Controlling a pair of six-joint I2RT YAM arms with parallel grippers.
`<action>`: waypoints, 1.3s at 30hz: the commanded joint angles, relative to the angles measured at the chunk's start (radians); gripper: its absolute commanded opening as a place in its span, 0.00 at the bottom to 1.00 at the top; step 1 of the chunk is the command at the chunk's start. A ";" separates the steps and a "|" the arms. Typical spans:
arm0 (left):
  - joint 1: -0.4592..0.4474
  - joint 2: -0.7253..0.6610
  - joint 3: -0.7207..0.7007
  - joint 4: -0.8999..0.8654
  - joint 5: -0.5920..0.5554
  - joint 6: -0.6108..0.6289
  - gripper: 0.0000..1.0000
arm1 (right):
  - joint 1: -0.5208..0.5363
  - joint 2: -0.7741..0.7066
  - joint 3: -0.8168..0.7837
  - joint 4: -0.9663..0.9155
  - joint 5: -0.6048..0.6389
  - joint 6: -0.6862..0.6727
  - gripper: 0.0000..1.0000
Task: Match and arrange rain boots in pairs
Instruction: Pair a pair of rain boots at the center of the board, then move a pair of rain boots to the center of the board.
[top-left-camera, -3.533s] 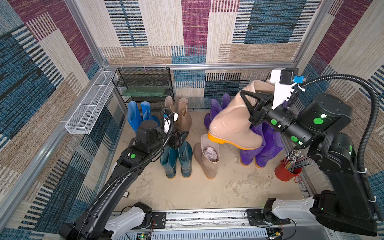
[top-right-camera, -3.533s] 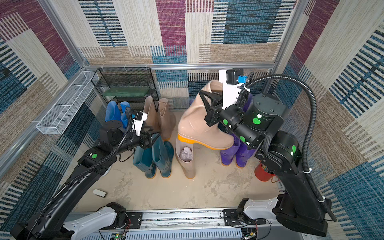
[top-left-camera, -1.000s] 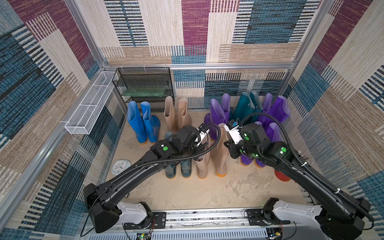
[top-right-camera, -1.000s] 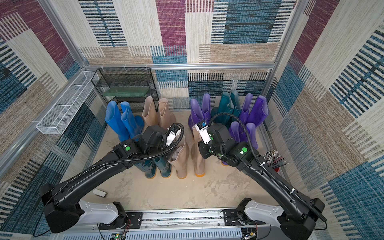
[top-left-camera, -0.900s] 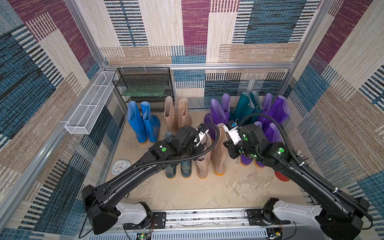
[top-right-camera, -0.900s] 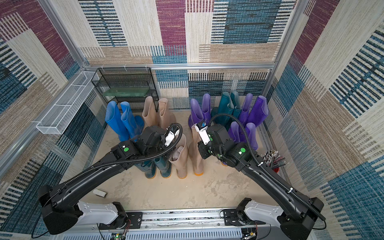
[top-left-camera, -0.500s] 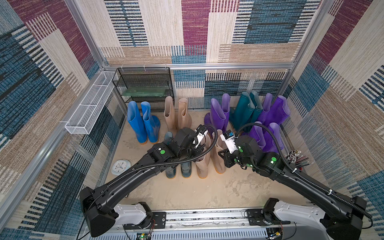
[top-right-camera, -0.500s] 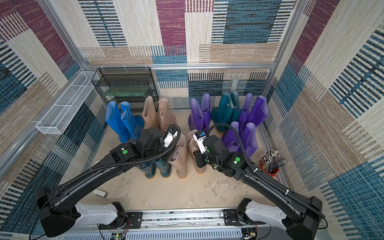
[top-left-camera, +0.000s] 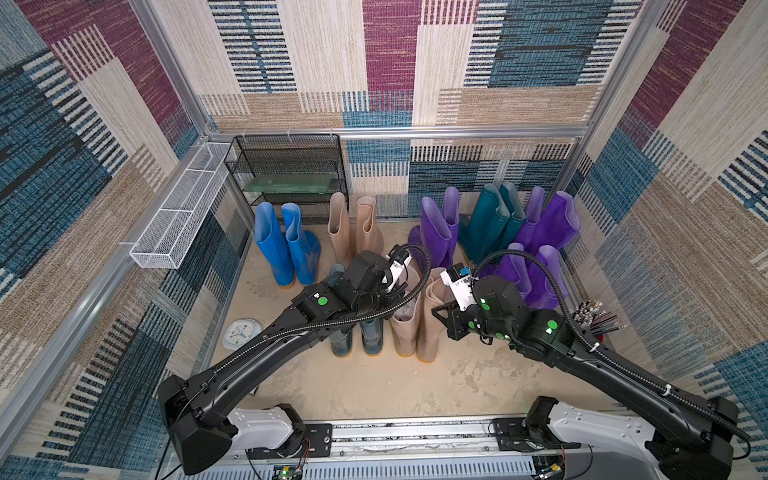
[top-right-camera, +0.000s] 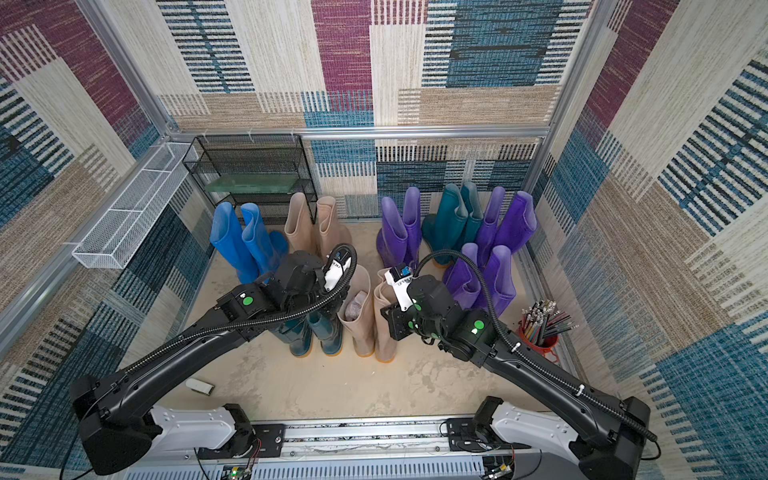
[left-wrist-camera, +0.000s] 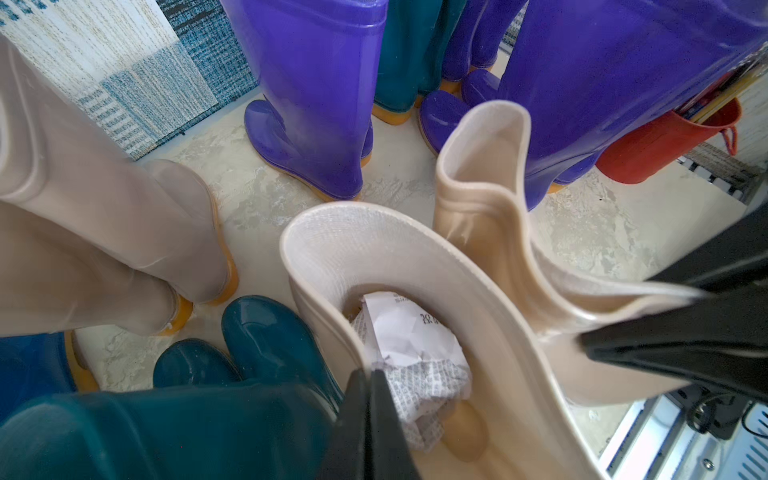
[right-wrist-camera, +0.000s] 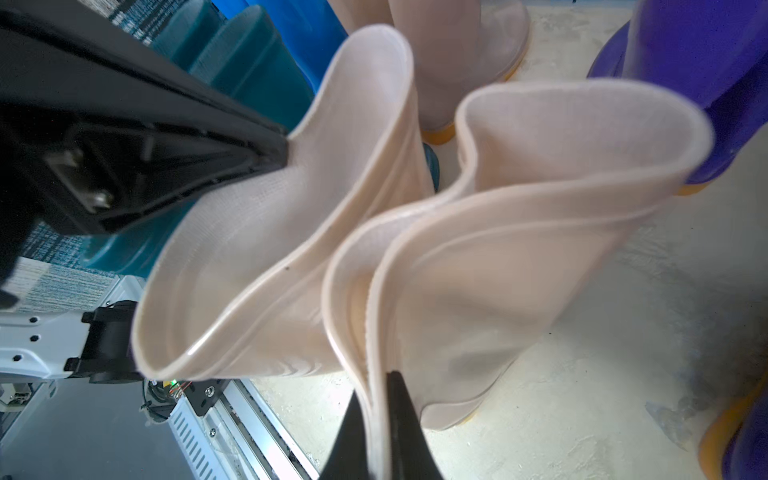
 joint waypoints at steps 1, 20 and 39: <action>0.002 -0.016 -0.010 0.020 0.018 0.007 0.00 | -0.008 0.012 -0.012 0.028 0.057 0.000 0.04; 0.007 -0.155 0.092 -0.020 -0.030 0.028 0.62 | -0.247 0.002 0.394 -0.319 0.576 -0.027 0.83; 0.029 -0.286 -0.089 0.104 -0.058 0.028 0.63 | -0.719 0.070 0.211 -0.212 0.298 -0.098 0.81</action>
